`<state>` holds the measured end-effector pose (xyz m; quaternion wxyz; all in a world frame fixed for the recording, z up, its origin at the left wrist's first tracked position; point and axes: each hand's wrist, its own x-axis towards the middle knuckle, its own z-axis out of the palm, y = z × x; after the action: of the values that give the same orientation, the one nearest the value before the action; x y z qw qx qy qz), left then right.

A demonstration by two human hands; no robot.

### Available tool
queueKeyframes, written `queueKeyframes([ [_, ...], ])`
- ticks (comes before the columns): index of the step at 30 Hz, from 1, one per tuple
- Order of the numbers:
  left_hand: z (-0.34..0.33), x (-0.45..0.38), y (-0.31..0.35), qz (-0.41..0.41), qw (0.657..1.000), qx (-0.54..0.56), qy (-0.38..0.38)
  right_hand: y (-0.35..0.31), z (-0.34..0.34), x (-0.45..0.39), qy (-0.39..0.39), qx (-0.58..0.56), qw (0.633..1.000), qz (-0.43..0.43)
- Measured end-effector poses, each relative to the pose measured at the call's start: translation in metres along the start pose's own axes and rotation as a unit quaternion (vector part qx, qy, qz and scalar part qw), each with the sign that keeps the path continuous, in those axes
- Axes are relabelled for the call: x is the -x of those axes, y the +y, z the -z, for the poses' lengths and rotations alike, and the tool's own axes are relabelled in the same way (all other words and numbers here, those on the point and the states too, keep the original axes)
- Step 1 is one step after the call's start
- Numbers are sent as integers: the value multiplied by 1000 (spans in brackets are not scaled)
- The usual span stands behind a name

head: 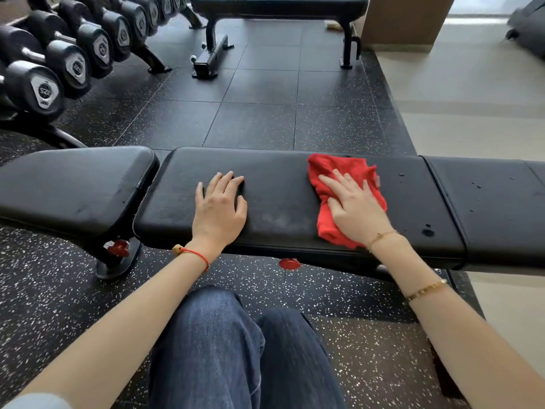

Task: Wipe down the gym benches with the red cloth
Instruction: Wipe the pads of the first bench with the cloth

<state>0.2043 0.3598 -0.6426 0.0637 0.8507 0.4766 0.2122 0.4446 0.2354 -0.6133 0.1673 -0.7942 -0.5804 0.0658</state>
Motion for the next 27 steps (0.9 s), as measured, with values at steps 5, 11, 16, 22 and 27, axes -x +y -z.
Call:
queueKeyframes([
  [5, -1, -1, 3, 4, 1000, -10, 11, 14, 9, -64, -30, 26, 996, -76],
  [11, 0, -3, 2, 6, 1000, -1, 25, -50, -17, -60, -57, 15, 997, 49],
  [16, 0, -3, 0, 3, 1000, 2, 23, -49, -16, 0, -41, -2, 991, 127],
  [22, -1, 1, 2, 0, 1000, 1, 10, 12, 5, -15, -26, 1, 1000, 2],
  [27, -1, -1, 4, 3, 1000, -3, 13, -4, 2, -65, -48, 44, 997, -42],
])
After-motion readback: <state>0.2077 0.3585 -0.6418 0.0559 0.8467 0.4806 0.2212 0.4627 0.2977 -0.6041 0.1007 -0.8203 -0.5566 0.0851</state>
